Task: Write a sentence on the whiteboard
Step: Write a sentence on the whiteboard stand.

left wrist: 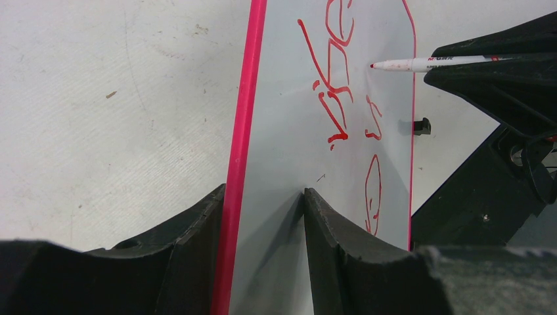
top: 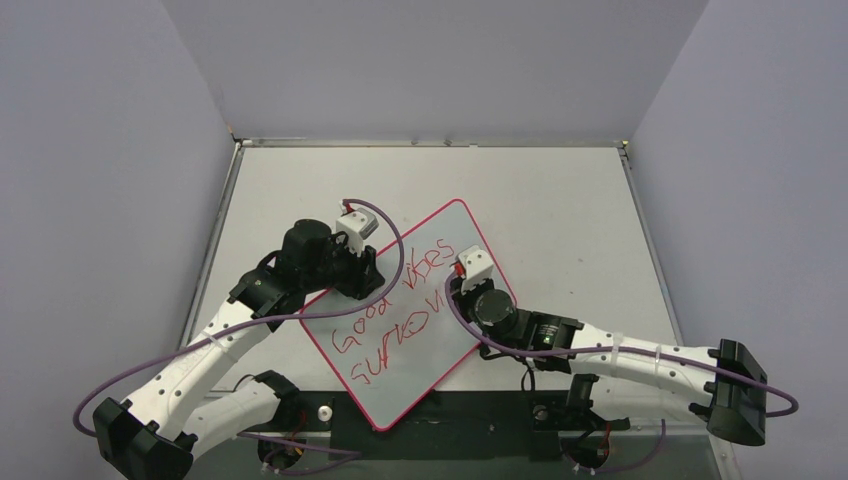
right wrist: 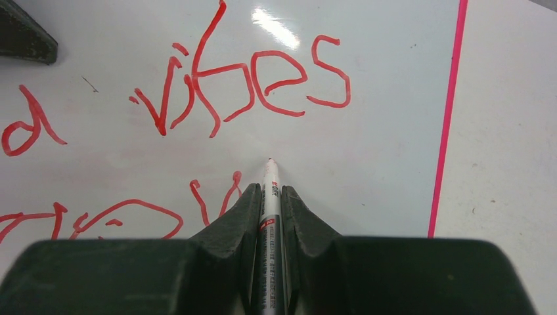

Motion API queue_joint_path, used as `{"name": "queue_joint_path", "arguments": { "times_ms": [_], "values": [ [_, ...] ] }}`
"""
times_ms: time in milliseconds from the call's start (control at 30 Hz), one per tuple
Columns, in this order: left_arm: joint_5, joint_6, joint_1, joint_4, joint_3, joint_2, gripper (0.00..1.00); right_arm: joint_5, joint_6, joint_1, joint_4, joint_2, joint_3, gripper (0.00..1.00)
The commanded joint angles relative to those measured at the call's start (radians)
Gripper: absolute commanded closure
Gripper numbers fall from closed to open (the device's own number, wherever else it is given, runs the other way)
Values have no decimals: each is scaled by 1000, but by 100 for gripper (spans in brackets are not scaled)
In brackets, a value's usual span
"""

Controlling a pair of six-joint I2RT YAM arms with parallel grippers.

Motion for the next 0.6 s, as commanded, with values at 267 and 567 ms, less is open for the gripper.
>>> {"name": "queue_joint_path", "arguments": {
  "times_ms": [267, 567],
  "values": [
    [-60, 51, 2, 52, 24, -11, 100, -46, 32, -6, 80, 4, -24, 100],
    [-58, 51, 2, 51, 24, -10, 100, -44, 100, -4, 63, -47, -111, 100]
  ]
}}
